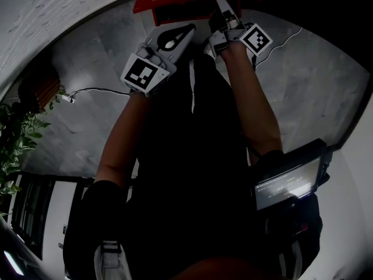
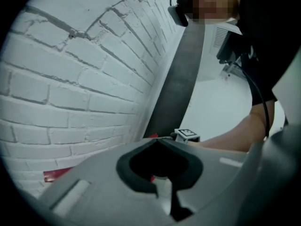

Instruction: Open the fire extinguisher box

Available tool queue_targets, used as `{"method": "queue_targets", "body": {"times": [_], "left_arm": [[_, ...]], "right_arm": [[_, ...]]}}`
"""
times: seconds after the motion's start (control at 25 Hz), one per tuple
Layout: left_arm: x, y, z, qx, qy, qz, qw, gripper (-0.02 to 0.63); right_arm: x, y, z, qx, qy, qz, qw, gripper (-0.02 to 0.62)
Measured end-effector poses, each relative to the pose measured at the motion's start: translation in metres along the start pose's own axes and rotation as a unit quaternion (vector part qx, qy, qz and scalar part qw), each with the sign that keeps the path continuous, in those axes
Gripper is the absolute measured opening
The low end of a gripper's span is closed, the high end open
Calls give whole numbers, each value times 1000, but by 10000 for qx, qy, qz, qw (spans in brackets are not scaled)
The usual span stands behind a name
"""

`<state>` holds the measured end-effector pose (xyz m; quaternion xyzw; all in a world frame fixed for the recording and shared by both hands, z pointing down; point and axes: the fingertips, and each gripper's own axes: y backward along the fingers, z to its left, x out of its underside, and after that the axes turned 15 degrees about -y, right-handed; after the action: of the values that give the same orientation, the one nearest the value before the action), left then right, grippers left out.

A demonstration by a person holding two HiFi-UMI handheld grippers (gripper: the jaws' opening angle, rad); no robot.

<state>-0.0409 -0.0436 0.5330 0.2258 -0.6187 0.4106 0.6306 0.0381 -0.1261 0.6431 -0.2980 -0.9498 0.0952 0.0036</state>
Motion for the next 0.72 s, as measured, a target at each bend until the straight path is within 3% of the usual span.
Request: {"method": "queue_targets", "body": {"times": [0.28, 0.48, 0.72], "left_arm": [[-14, 6, 20, -71, 66, 197, 9998, 4], [-14, 6, 16, -41, -432, 366, 9984, 3], [-10, 8, 25, -122, -454, 381, 9982, 3]], "right_arm": [[-21, -35, 22, -158, 125, -50, 9998, 63], [-40, -59, 40, -305, 302, -20, 9991, 55], [-46, -95, 41, -429, 187, 41, 9989, 52]]}}
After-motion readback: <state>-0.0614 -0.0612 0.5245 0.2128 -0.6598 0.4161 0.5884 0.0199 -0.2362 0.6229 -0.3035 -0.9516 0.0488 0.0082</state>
